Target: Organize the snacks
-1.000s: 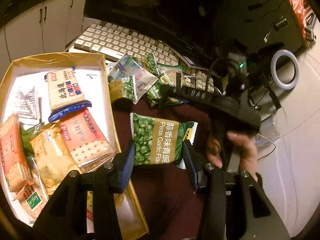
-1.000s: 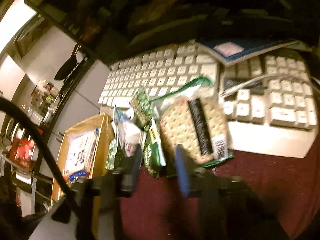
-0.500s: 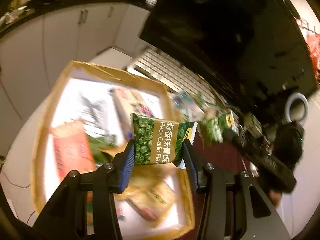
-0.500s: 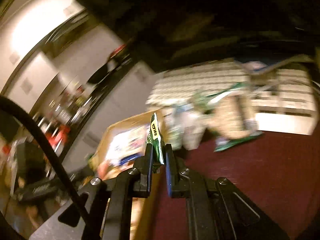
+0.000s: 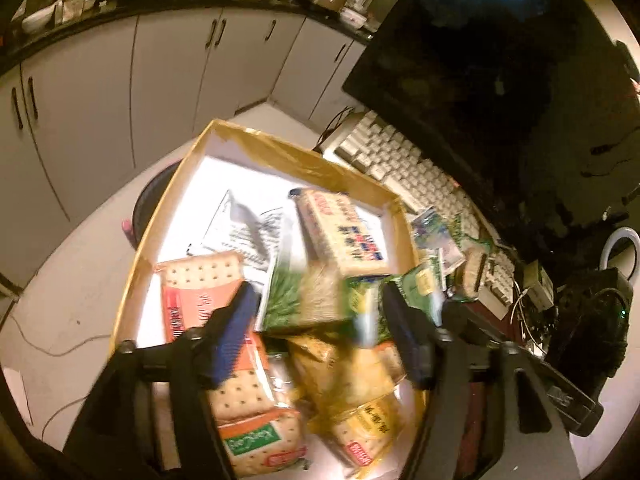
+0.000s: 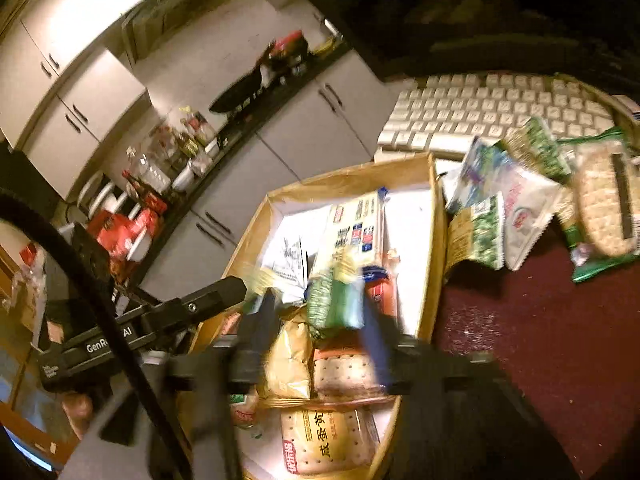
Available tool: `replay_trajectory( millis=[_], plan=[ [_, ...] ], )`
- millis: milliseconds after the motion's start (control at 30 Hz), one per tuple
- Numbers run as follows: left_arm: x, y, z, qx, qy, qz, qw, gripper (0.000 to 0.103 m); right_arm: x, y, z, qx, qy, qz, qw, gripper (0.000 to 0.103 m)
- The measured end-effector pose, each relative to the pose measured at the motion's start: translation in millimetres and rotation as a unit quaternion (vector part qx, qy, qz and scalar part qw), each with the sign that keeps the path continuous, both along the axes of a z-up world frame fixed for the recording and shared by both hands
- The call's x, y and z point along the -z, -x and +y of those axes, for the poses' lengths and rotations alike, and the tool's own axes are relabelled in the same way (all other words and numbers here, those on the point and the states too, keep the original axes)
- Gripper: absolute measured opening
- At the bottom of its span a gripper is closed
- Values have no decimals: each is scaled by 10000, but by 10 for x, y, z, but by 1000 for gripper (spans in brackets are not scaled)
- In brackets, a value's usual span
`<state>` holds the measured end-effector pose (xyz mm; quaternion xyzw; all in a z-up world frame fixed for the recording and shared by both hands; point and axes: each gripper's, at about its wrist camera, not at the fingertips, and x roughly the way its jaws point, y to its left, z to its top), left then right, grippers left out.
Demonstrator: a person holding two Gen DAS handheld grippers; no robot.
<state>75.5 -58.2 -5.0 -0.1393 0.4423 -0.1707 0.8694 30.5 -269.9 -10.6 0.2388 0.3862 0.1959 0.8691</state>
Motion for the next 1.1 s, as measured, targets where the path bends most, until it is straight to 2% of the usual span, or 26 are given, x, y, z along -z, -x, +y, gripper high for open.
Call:
replay_trajectory(
  millis=[133, 233, 300, 400, 533, 733, 767, 867, 967, 1100],
  plan=[
    [-146, 172, -170, 50, -141, -434, 9989, 85, -83, 191, -213, 184, 155, -178, 9996, 68],
    [-210, 270, -408, 340, -163, -561, 9977, 86, -51, 290, -493, 509, 429, -114, 9977, 70],
    [-229, 297, -606, 691, -189, -531, 9960, 86, -8, 350, -772, 876, 651, -50, 9940, 72],
    [-223, 262, -952, 1186, -317, -316, 9919, 86, 100, 346, -1166, 1268, 706, 265, 9891, 73],
    [-100, 78, -1446, 1664, -636, -139, 9839, 86, 270, 282, -1405, 1614, 1044, 647, 9792, 73],
    [227, -341, -1891, 1538, -1283, 313, 9792, 82, 510, 36, -1351, 1488, 1570, 995, 9712, 73],
    [255, -376, -1964, 1490, -1531, 357, 9762, 80, 541, 11, -1349, 1486, 1626, 1019, 9701, 73],
    [316, -422, -2071, 1554, -1939, 355, 9680, 79, 597, 16, -1384, 1508, 1571, 909, 9718, 73],
    [425, -541, -2078, 1399, -2168, 531, 9647, 68, 605, 40, -1424, 1499, 1395, 840, 9752, 73],
    [494, -602, -2044, 1270, -2418, 492, 9607, 53, 588, 62, -1438, 1501, 1358, 735, 9765, 73]
  ],
)
